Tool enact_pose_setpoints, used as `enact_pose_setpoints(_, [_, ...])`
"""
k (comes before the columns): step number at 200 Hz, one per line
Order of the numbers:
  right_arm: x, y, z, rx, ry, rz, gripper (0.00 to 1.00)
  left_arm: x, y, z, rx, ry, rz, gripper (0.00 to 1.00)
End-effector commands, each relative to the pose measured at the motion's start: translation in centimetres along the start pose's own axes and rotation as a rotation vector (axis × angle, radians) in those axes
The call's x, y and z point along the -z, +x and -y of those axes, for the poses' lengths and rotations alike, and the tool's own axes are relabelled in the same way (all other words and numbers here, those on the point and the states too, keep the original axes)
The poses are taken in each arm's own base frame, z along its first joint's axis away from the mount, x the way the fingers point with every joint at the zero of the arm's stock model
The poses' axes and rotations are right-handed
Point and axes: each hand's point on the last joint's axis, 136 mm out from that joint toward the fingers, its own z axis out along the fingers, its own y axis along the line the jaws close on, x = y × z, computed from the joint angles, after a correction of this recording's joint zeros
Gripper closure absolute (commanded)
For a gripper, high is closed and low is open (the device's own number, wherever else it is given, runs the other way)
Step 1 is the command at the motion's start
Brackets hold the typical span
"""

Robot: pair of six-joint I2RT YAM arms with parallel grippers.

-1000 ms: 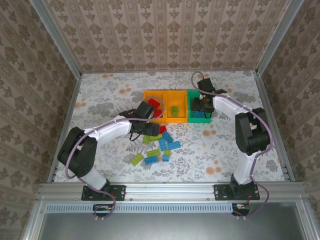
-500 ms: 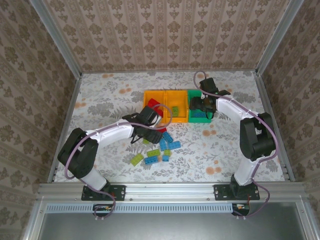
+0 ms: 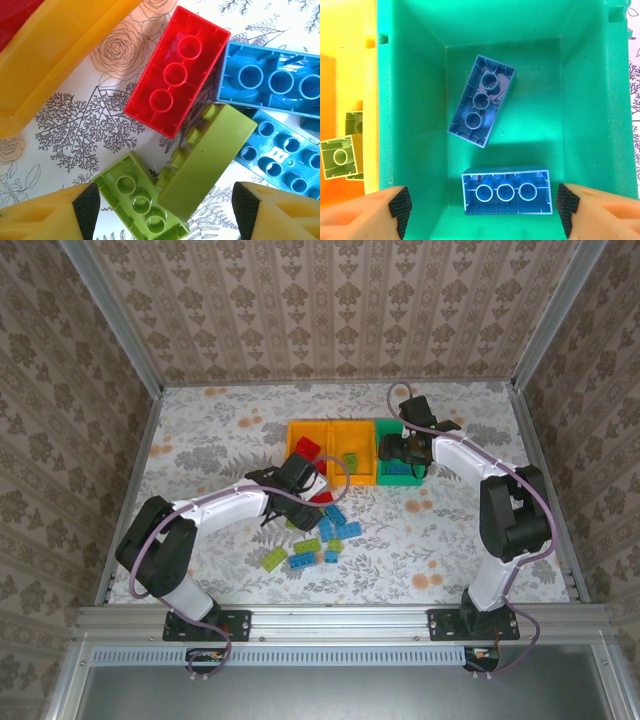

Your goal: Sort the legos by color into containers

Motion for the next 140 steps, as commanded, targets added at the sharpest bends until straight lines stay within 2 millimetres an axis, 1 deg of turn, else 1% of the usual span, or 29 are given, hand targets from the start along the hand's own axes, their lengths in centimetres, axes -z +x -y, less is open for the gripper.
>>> enact_pose_setpoints(1, [0.8, 0.2, 0.2, -0.011, -0.001, 0.005, 0.20, -0.6, 0.8, 1.1, -0.063, 0.045, -0.036, 0.27])
enact_pose_setpoints(44, [0.7, 0.3, 0.5, -0.010, 0.010, 0.003, 0.20, -1.2, 1.1, 1.9, -0.064, 0.089, -0.058, 0.30])
enact_pose_setpoints(60, [0.6, 0.3, 0.5, -0.012, 0.010, 0.004, 0.19, -1.3, 1.2, 1.9, -0.065, 0.087, -0.061, 0.31])
enact_pose_setpoints(77, [0.6, 0.3, 0.6, -0.013, 0.011, 0.004, 0.19, -1.6, 1.3, 1.8, -0.065, 0.085, -0.071, 0.35])
enact_pose_setpoints(94, [0.5, 0.3, 0.6, -0.013, 0.011, 0.003, 0.19, -1.9, 1.4, 2.0, -0.063, 0.098, -0.075, 0.36])
enact_pose_setpoints(118, [0.6, 0.4, 0.7, -0.013, 0.014, 0.004, 0.19, -2.3, 1.4, 2.1, -0.061, 0.103, -0.085, 0.41])
enact_pose_setpoints(140, [0.5, 0.4, 0.9, -0.017, 0.016, 0.002, 0.19, -2.4, 1.4, 2.2, -0.059, 0.107, -0.086, 0.41])
